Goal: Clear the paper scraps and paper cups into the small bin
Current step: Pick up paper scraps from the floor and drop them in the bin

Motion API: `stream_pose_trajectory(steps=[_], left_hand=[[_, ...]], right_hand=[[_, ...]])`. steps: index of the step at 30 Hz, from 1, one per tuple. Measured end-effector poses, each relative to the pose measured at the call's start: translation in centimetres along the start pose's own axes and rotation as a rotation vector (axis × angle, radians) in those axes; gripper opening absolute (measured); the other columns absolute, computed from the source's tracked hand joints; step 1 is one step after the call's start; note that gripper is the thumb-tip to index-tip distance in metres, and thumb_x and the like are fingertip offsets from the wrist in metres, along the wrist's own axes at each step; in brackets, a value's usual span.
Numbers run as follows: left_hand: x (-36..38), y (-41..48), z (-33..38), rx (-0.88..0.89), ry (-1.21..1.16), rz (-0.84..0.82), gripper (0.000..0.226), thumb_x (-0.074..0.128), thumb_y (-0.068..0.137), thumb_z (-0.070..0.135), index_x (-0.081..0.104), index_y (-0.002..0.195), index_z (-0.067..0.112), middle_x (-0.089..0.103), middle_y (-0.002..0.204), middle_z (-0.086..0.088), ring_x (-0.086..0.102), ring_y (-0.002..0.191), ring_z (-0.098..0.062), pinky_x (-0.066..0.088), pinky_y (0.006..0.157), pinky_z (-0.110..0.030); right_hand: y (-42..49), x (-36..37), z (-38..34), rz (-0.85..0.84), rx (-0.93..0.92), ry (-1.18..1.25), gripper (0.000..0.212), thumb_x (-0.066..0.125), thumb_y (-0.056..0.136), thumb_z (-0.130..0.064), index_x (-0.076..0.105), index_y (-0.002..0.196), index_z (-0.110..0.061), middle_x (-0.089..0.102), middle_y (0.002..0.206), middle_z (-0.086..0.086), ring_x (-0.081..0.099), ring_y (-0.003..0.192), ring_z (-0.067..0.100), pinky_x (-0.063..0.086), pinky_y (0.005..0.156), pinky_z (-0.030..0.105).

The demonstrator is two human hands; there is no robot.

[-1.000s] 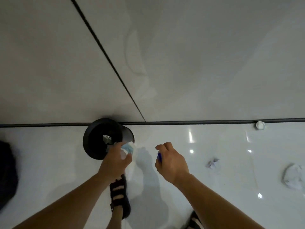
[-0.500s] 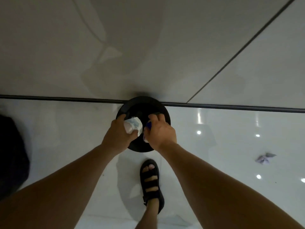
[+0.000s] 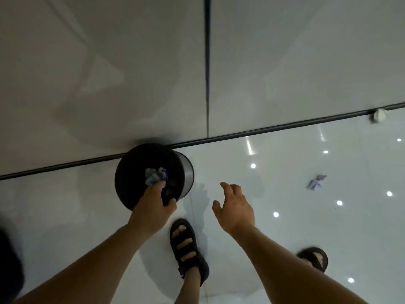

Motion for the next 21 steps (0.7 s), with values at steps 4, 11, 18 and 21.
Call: stream_pose_trajectory(steps=[4, 11, 18, 21], left_hand=[[5.2, 0.4, 8.0, 0.088, 0.109, -0.082, 0.064, 0.060, 0.089, 0.032, 0.033, 0.145, 0.014, 0.038, 0.146, -0.008, 0.039, 0.133, -0.023, 0.035, 0.109, -0.036], [17.0, 0.3, 22.4, 0.207, 0.202, -0.212, 0.064, 0.058, 0.090, 0.037, 0.031, 0.146, 0.022, 0.037, 0.144, -0.002, 0.044, 0.127, -0.020, 0.040, 0.102, -0.035], [27.6, 1.1, 31.3, 0.322, 0.254, -0.270, 0.064, 0.058, 0.090, 0.038, 0.031, 0.145, 0.023, 0.040, 0.141, -0.002, 0.046, 0.123, -0.018, 0.042, 0.101, -0.036], [31.1, 3.0, 31.6, 0.346, 0.302, -0.320, 0.064, 0.056, 0.091, 0.039, 0.029, 0.146, 0.025, 0.037, 0.144, 0.001, 0.044, 0.124, -0.016, 0.041, 0.103, -0.036]], right_hand=[[-2.4, -2.5, 9.1, -0.010, 0.134, 0.027, 0.059, 0.045, 0.095, -0.041, 0.024, 0.149, -0.026, 0.031, 0.147, -0.001, 0.048, 0.120, 0.021, 0.049, 0.086, 0.033], [-5.7, -8.2, 25.8, 0.025, 0.325, 0.096, 0.063, 0.049, 0.094, -0.041, 0.019, 0.149, -0.028, 0.025, 0.150, 0.000, 0.047, 0.121, 0.022, 0.050, 0.087, 0.033], [-3.8, -11.5, 38.0, 0.057, 0.408, 0.068, 0.073, 0.056, 0.090, -0.040, 0.015, 0.150, -0.029, 0.022, 0.152, 0.003, 0.048, 0.118, 0.024, 0.052, 0.081, 0.031], [-0.4, -11.2, 40.3, 0.076, 0.384, 0.095, 0.077, 0.061, 0.089, -0.039, 0.015, 0.150, -0.027, 0.021, 0.152, 0.004, 0.053, 0.111, 0.024, 0.052, 0.077, 0.032]])
Point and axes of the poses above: each hand's wrist, its own y-axis towards the middle knuckle, its own x-axis out of the palm, z = x × y, the point moved 3 cm from there along y, towards the middle knuckle
